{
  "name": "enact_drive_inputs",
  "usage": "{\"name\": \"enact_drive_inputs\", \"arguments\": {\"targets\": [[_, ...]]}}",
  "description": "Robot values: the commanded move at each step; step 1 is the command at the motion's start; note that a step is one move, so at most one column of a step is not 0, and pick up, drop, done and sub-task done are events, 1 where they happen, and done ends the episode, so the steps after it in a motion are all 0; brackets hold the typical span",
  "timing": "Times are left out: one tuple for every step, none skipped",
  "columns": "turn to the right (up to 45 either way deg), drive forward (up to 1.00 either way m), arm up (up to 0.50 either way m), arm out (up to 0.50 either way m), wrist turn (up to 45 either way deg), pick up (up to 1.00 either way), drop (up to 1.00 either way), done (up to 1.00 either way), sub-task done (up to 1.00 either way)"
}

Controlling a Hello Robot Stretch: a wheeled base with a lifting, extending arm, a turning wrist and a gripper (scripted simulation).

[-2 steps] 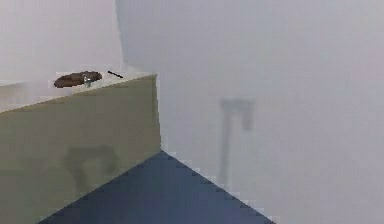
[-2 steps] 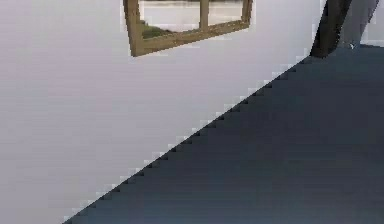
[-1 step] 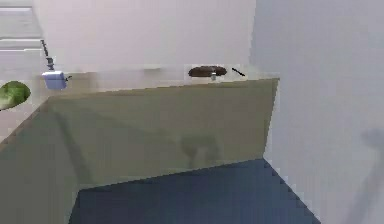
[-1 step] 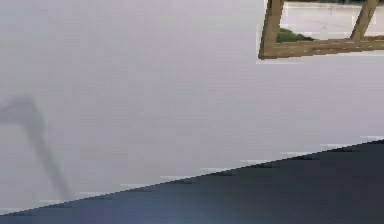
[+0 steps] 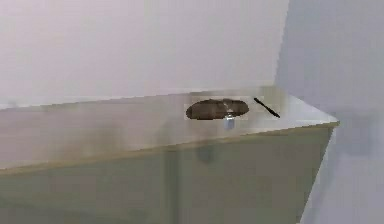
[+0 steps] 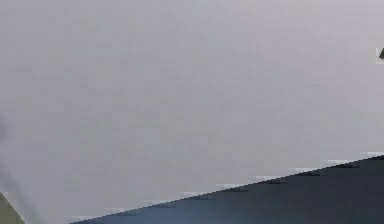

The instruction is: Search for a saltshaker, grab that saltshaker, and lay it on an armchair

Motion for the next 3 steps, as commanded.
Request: {"name": "enact_drive_inputs", "arguments": {"targets": [[-45.0, 0.00, 0.00, 0.00, 0.0, 0.00, 0.00, 0.00, 0.00], [-30.0, 0.00, 0.00, 0.00, 0.0, 0.00, 0.00, 0.00, 0.00], [-3.0, 0.00, 0.00, 0.00, 0.0, 0.00, 0.00, 0.00, 0.00]]}}
